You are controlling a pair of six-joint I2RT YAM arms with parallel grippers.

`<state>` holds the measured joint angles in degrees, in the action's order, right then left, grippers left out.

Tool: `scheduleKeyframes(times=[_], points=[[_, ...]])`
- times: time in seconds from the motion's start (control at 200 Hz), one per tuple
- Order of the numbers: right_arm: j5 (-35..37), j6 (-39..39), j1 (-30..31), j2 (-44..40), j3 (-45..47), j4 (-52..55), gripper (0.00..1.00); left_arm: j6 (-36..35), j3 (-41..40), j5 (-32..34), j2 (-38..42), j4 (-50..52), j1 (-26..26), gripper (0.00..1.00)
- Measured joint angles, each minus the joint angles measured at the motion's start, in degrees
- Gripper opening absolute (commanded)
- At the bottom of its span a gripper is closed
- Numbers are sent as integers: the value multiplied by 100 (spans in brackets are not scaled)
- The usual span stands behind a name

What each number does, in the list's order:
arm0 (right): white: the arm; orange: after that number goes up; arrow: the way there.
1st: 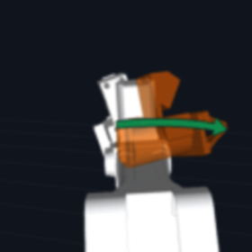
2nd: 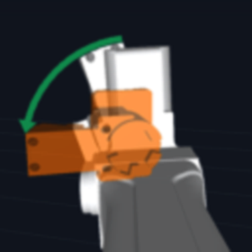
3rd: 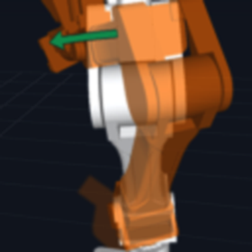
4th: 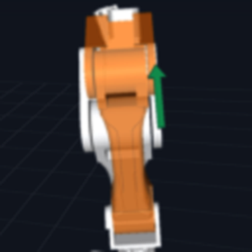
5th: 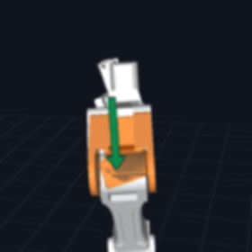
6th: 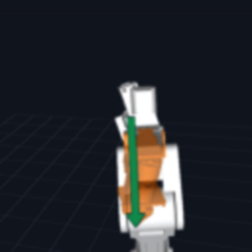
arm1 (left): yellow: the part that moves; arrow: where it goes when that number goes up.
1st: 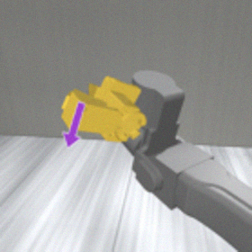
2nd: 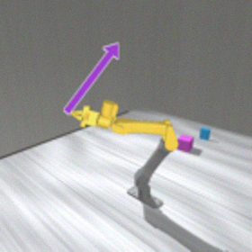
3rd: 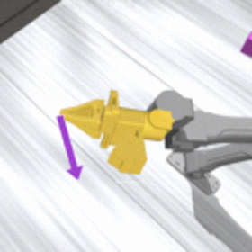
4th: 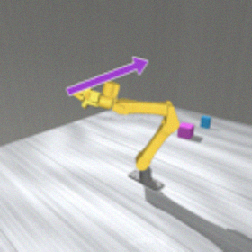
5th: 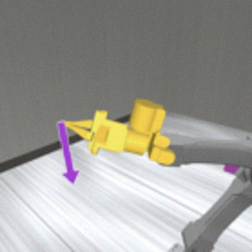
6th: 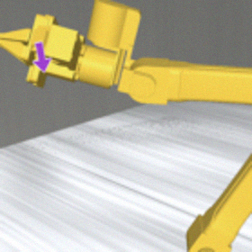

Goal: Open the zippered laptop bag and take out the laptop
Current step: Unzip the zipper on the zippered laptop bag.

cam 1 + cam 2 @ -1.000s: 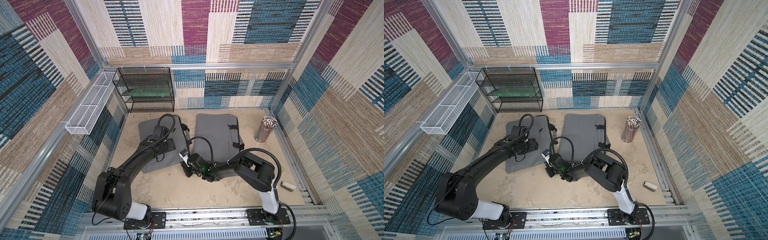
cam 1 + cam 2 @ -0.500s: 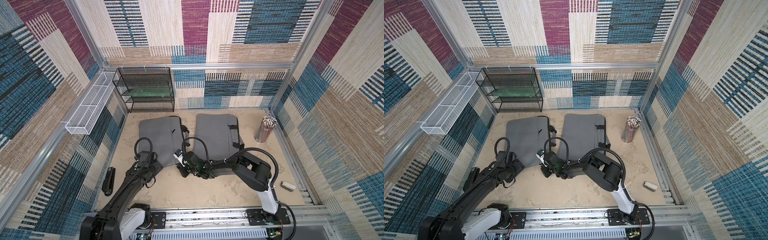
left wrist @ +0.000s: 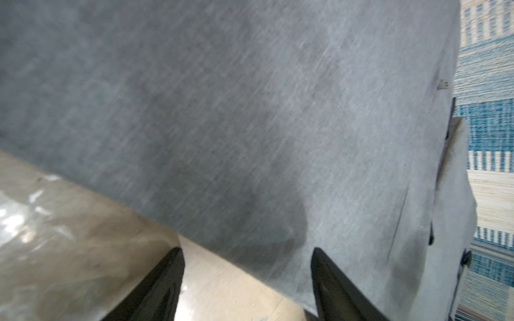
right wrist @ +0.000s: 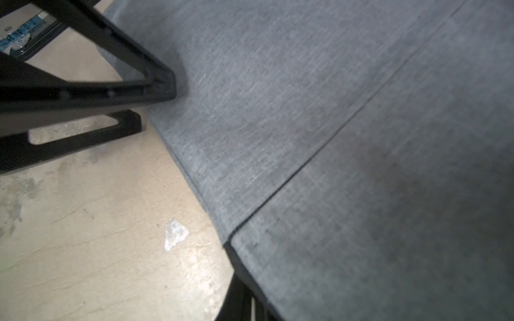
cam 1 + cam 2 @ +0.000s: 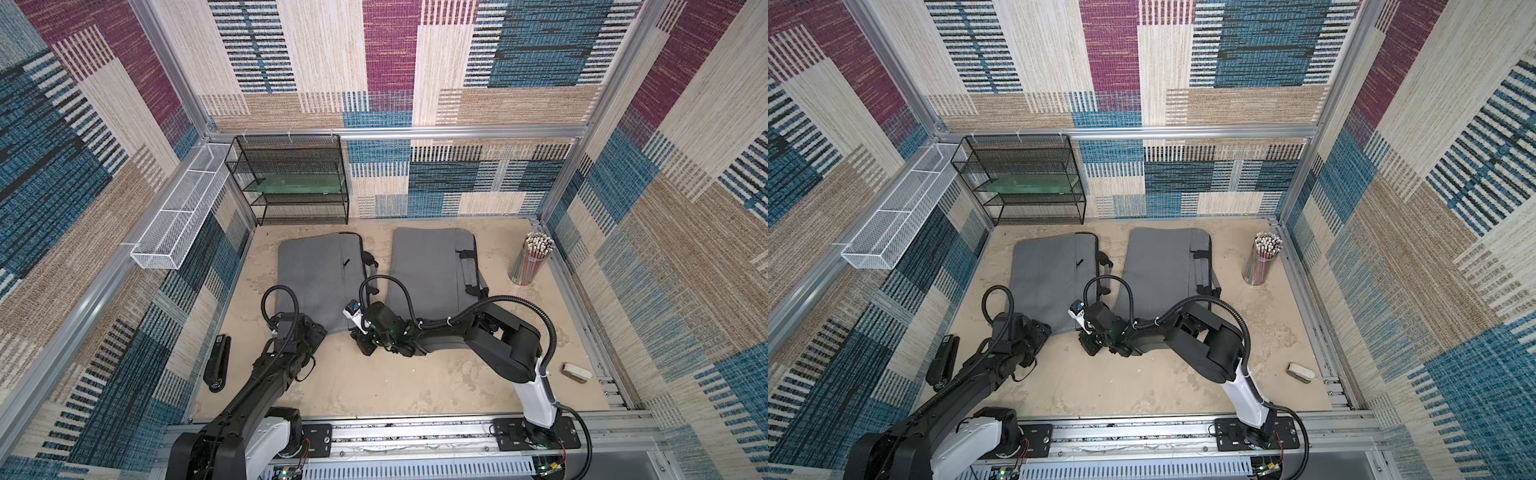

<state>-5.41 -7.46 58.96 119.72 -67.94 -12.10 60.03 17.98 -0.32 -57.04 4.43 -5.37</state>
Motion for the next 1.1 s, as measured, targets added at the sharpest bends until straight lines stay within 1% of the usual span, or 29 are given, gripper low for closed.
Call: scheduleKeyframes(times=[0.14,0.19,0.265,0.386,0.471,0.536,0.786,0.831,1.097], points=[[-17,0,7,0,-48,59,0,20,-15,15,-214,-343,37,73],[-22,0,9,0,-66,87,0,22,-20,15,-332,-446,46,71],[-26,0,11,0,-90,127,0,22,-20,15,-494,-634,59,64],[-61,2,11,-4,-127,186,0,28,-9,15,-719,-848,74,51],[-59,17,11,-37,-131,299,0,42,-9,17,-848,-938,85,35],[-57,17,7,-70,-133,350,0,50,-9,15,-892,-933,103,26],[-125,-9,-76,-125,-243,713,0,125,13,63,-656,-800,144,2],[-186,-28,-96,-125,-267,765,0,120,20,85,-588,-730,155,0],[-245,-50,-219,-122,-341,1241,0,-37,170,177,-393,-221,299,0]])
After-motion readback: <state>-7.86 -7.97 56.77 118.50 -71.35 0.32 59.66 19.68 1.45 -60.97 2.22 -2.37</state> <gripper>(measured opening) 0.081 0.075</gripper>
